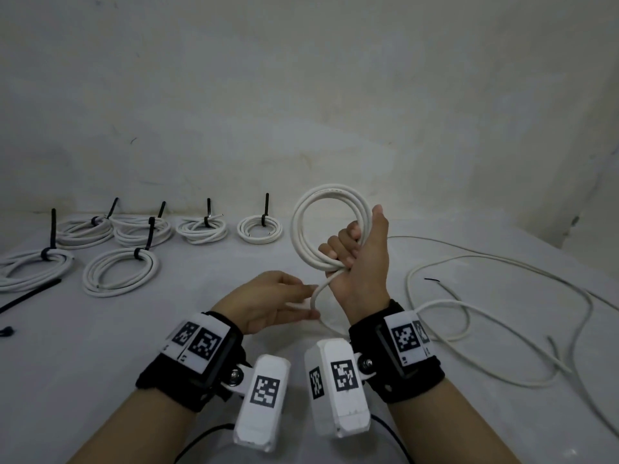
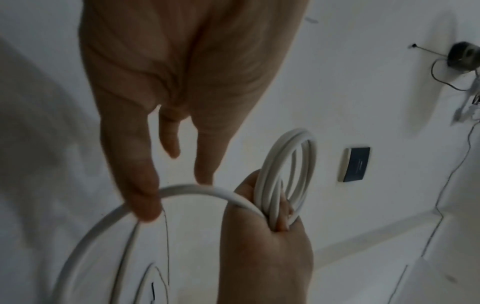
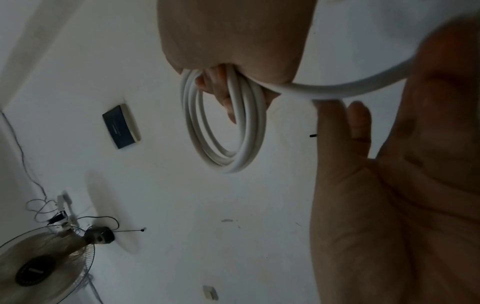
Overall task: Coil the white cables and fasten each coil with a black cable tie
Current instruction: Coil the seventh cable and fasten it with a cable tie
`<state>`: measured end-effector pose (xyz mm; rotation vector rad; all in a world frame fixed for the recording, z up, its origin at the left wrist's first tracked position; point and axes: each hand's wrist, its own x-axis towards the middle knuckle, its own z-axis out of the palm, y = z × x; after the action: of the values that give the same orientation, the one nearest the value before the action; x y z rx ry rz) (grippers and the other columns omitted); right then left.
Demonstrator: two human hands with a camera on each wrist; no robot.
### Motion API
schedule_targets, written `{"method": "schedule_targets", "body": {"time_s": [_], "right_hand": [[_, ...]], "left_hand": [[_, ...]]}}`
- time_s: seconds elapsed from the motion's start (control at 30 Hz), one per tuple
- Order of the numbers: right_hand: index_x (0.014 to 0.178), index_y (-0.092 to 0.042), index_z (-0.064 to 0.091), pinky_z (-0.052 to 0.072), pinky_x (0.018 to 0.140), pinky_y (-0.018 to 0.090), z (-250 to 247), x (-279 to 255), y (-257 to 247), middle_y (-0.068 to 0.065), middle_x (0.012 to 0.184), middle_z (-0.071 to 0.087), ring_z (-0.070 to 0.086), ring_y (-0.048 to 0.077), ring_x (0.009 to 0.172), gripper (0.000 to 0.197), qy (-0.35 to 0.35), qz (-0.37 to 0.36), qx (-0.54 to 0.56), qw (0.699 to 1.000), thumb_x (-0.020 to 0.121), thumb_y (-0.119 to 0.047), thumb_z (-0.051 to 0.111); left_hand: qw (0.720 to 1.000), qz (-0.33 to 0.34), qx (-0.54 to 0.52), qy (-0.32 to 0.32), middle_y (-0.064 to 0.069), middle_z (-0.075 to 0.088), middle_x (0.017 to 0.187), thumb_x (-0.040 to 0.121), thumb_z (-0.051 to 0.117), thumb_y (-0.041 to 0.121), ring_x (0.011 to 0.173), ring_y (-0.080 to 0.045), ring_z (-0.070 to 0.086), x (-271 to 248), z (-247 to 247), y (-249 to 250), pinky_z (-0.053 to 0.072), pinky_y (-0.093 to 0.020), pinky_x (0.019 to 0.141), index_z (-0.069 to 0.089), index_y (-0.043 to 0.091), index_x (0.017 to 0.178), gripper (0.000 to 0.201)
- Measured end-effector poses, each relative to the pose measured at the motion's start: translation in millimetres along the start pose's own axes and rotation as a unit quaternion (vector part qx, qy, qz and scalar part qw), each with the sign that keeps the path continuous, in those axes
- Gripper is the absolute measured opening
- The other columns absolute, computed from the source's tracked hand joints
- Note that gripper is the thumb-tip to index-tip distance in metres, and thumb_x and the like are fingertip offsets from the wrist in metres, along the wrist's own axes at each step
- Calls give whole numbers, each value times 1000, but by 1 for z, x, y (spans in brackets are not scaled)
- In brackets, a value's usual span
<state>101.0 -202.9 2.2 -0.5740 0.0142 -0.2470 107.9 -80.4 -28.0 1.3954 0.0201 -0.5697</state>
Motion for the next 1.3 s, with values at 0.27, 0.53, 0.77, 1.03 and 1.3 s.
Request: {"method": "schedule_targets", "body": {"time_s": [0.27,0.53,0.77,1.03,1.3], "right_hand": [[56,-16,36,31,37,17,1,-6,11,-6,37,24,22,7,29,53,14,11,13,1000,94,-50,44],[56,-15,35,30,36,18,-7,0,20,-5,39,23,21,8,30,53,49,32,-9,998,95,-50,45],[56,-16,34,27,36,18,-6,-3,30,-5,40,22,20,8,32,53,49,50,-58,996,96,-49,43],[56,-16,34,26,37,19,-3,-7,32,-4,42,21,20,9,33,53,61,59,-85,993,96,-49,44],[56,-16,33,25,38,20,-1,-11,38,-4,42,21,20,9,34,51,1,87,-186,979,97,-45,42]], "left_hand": [[966,77,-233,84,-23,63,106,82,51,-19,73,-20,68,6,-13,13,58,-23,56,54,-13,112,30],[980,181,-47,75,-8,70,93,87,49,-10,78,-14,68,-13,-21,20,58,-24,68,66,5,109,32],[944,308,30,112,-6,74,96,97,47,6,86,-15,70,-21,-24,17,56,-22,68,67,12,106,23],[909,395,63,118,-6,71,104,101,40,10,91,-15,71,-20,-20,12,56,-25,80,65,17,108,27],[901,381,168,121,-1,49,63,100,38,28,47,-6,54,-19,-23,16,51,-23,55,57,14,95,24]]}}
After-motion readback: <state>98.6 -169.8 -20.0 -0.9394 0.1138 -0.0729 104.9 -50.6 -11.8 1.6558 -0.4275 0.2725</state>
